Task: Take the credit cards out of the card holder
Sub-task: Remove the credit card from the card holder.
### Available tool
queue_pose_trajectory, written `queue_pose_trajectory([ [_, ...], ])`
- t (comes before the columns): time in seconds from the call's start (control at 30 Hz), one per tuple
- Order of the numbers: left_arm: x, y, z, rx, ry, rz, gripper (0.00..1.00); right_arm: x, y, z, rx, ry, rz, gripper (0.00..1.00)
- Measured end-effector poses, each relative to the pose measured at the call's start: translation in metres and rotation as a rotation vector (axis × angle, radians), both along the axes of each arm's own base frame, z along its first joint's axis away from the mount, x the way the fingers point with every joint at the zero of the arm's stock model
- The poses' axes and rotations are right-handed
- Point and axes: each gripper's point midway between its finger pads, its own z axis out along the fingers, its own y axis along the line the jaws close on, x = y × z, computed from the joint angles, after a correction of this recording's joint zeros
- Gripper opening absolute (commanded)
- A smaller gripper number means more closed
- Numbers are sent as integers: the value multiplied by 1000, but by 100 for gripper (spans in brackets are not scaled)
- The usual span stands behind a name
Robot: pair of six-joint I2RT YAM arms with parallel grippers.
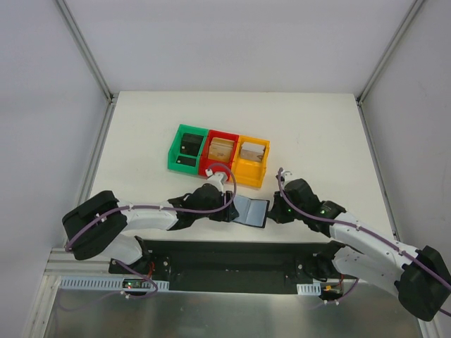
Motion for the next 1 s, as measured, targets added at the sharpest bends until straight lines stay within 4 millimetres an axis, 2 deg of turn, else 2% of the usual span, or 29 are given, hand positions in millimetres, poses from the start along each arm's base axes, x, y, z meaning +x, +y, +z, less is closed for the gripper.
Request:
queue_pose_trajectory([
  [0.2,-8,-12,4,-51,20,-63,51,0,0,-2,-7,7,0,1],
  [0.63,-17,-36,29,-187,-4,-180,52,-1,-1,-4,-13,13,0,0],
  [1.0,-21,-67,56,-287,-11,-286,52,-1,-1,-4,-13,13,0,0],
])
